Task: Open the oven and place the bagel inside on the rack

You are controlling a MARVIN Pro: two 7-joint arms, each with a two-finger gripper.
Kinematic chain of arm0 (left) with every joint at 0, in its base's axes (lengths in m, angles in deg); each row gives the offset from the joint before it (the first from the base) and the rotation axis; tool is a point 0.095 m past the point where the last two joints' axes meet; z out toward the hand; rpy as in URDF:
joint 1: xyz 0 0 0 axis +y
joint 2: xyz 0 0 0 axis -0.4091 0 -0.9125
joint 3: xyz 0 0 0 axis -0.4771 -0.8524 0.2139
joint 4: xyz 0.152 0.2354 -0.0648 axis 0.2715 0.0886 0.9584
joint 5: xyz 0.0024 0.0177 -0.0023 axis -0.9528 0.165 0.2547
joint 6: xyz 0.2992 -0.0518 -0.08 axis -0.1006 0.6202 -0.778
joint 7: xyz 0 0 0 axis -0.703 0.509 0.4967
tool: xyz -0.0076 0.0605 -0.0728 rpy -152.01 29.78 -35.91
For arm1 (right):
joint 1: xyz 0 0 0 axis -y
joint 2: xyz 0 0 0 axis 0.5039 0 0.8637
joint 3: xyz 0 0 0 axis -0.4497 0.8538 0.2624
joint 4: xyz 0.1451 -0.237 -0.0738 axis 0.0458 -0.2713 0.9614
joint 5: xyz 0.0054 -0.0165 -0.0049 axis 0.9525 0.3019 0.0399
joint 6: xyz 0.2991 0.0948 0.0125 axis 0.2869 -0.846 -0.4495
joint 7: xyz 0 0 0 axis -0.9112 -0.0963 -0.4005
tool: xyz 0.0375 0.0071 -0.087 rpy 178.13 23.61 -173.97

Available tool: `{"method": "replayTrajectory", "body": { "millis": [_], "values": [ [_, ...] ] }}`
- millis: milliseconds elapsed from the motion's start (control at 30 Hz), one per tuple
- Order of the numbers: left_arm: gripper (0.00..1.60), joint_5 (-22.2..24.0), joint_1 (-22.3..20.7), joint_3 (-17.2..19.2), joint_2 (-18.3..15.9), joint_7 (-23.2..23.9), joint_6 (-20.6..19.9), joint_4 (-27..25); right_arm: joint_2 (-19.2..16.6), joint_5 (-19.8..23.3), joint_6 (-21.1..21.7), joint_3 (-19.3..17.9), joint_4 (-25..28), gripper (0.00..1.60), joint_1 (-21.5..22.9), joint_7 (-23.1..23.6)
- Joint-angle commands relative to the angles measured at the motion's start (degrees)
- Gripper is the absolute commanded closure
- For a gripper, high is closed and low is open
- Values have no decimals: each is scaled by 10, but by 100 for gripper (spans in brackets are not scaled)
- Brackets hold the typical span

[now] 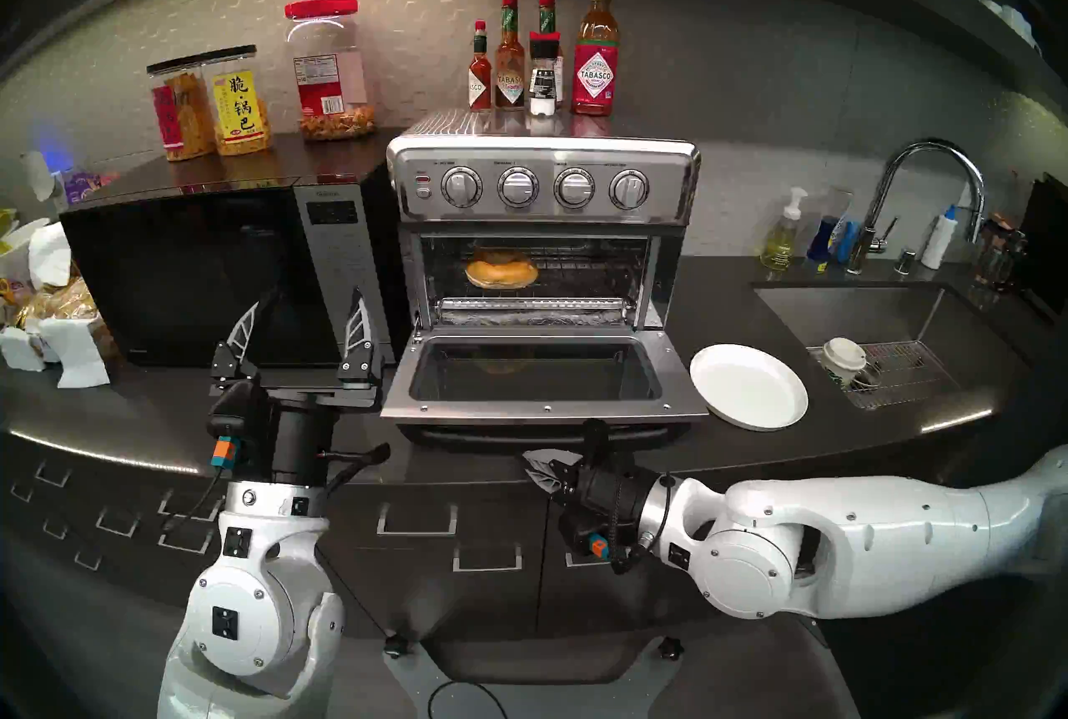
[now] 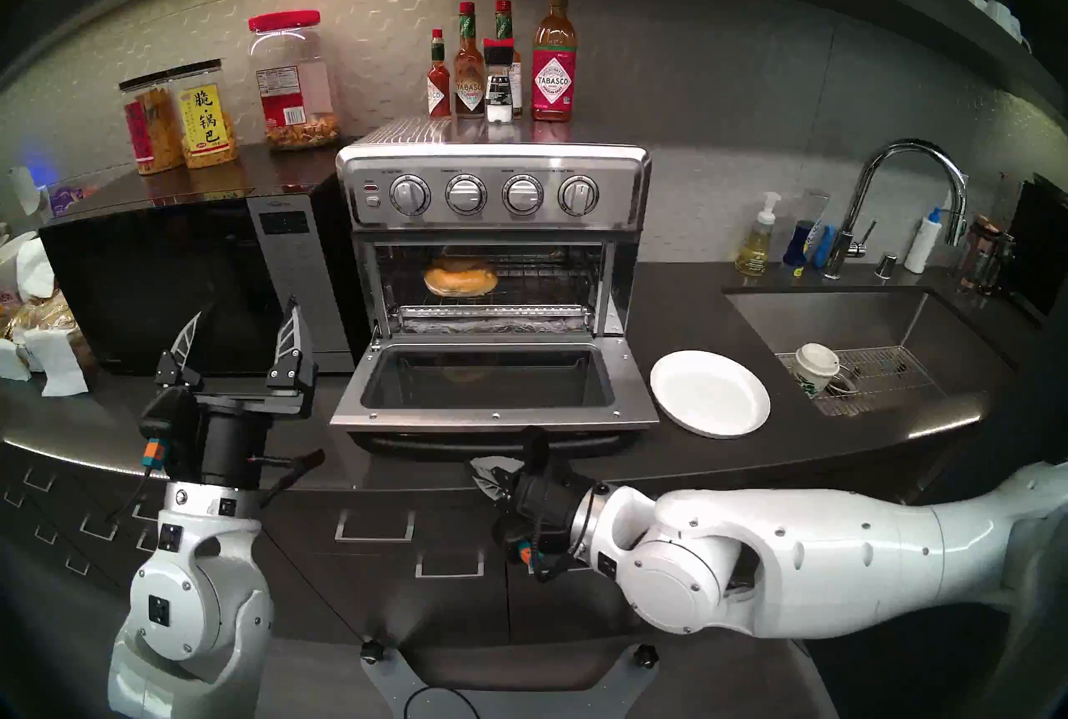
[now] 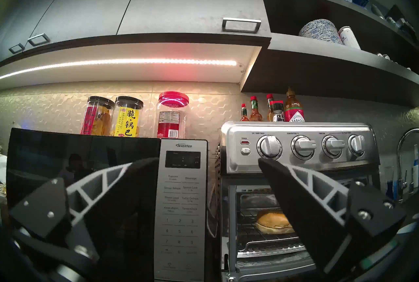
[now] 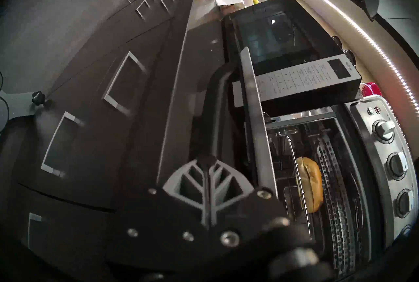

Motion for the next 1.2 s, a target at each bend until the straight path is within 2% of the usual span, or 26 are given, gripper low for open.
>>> {"method": "replayTrajectory", "body": {
  "millis": [0,433,1167],
  "values": [
    [0,0,1,0,-1,1,1,-14,37,7,-3,-10,-16,160,-5,-25],
    [0,0,1,0,-1,1,1,-14,25,27,-28,-26,-35,160,-2,-52],
    [0,0,1,0,-1,1,1,-14,25,61,-42,-54,-32,160,15,-37]
  ]
}}
